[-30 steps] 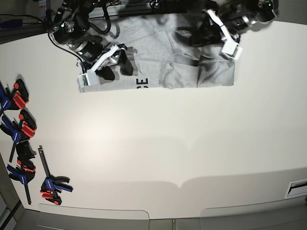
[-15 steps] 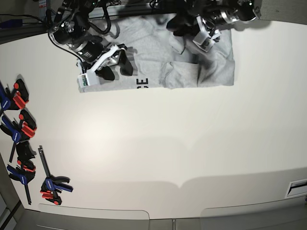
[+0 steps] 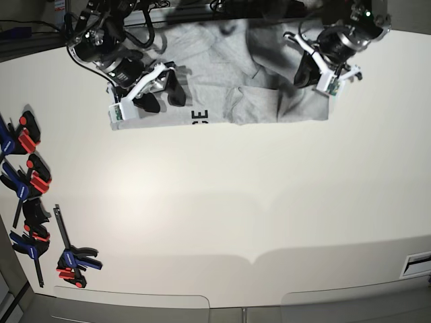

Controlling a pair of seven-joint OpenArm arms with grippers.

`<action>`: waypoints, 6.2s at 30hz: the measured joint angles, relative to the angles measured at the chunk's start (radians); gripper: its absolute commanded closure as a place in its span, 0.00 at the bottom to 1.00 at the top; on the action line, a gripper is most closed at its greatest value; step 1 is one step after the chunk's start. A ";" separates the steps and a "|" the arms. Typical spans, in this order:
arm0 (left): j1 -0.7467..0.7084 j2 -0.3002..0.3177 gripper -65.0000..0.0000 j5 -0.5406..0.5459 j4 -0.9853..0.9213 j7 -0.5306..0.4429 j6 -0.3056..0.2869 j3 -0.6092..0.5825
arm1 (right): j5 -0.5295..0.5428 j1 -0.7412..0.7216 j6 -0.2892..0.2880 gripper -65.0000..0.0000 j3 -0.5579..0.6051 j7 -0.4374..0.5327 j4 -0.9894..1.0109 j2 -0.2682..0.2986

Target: Fold the T-shirt properly

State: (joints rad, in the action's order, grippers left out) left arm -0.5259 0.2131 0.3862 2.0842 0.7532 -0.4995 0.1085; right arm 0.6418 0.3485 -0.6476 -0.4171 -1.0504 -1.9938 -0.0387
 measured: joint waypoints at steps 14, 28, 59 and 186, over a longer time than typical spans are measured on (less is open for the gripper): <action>0.224 -0.005 1.00 0.195 -0.337 0.040 0.002 -0.027 | 0.002 0.001 0.000 0.40 0.001 0.000 0.000 0.000; 0.423 -0.172 1.00 0.025 -0.341 -0.028 0.048 -0.309 | 0.003 0.000 0.000 0.40 0.001 -0.001 0.000 0.000; 0.385 0.036 0.95 0.209 -0.341 0.085 -0.021 -0.129 | 0.127 -0.090 0.072 0.38 -0.087 -0.084 0.420 0.244; -0.116 0.056 1.00 0.542 -0.086 0.148 -0.133 0.493 | -0.121 -0.381 0.279 1.00 0.311 0.082 0.687 -0.126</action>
State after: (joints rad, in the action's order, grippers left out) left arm -0.6422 0.2691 0.9279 1.9984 0.9016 -0.6327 0.6018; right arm 0.5209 -0.0330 -0.3683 -0.1062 -0.9688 -1.3067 -0.1642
